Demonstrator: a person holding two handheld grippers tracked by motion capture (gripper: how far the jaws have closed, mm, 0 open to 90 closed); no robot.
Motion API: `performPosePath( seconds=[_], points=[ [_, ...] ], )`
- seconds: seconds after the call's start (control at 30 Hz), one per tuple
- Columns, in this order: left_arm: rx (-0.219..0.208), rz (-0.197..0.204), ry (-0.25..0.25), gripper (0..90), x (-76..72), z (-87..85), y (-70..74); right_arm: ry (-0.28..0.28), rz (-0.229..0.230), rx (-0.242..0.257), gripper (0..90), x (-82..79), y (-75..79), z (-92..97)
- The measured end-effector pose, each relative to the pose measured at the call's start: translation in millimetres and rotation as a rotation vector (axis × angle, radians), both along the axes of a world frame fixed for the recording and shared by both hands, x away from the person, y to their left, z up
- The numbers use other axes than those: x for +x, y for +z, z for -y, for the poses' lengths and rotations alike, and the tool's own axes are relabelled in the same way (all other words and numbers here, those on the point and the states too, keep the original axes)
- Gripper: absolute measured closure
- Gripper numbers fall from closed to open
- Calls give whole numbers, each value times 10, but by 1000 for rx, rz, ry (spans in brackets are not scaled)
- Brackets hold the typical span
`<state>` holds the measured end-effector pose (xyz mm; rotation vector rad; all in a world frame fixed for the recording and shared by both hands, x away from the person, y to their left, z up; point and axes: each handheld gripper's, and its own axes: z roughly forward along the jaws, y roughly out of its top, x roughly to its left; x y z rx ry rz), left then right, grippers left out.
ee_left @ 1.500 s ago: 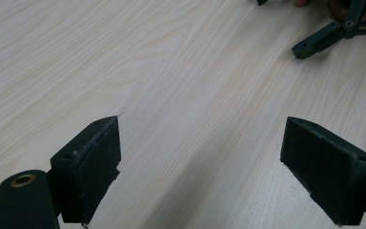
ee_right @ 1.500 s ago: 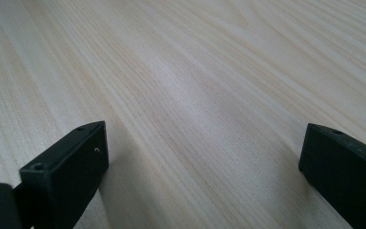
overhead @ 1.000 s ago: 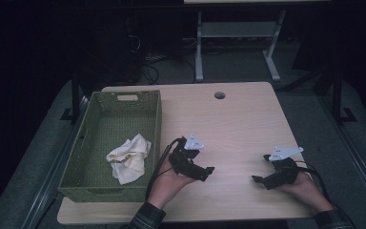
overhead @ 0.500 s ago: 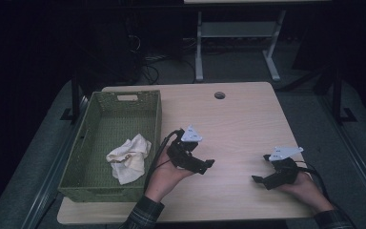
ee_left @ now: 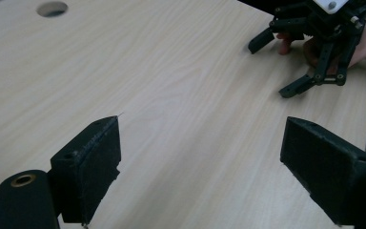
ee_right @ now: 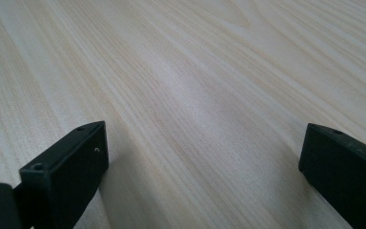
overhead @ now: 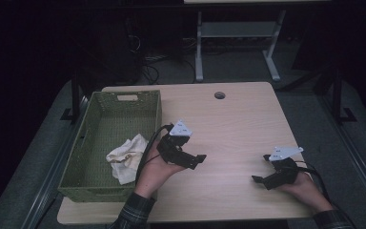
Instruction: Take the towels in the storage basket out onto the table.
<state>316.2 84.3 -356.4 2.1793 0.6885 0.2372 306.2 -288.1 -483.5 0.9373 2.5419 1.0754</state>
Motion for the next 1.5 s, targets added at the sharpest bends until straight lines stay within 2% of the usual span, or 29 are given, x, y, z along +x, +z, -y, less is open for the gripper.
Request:
performPosePath(
  seconds=[0.23, 0.3, 0.63, 0.9, 1.2, 1.5],
  points=[
    [-10, -6, 14, 134, 51, -110, 84, 0, 0, 0, 24, 0, 0, 0],
    [-3, -3, 6, 134, 68, -136, 109, 0, 0, 0, 24, 0, 0, 0],
    [21, 2, 28, 136, 123, -316, 202, 0, 0, 0, 24, 0, 0, 0],
    [49, -12, 68, 138, 145, -506, 188, 0, 0, 0, 24, 0, 0, 0],
    [40, -4, 103, 146, 137, -711, 249, 1, 1, 0, 24, 1, 0, 1],
    [41, -3, 167, 158, 135, -967, 275, 0, 0, 0, 24, 0, 0, 0]
  ],
)
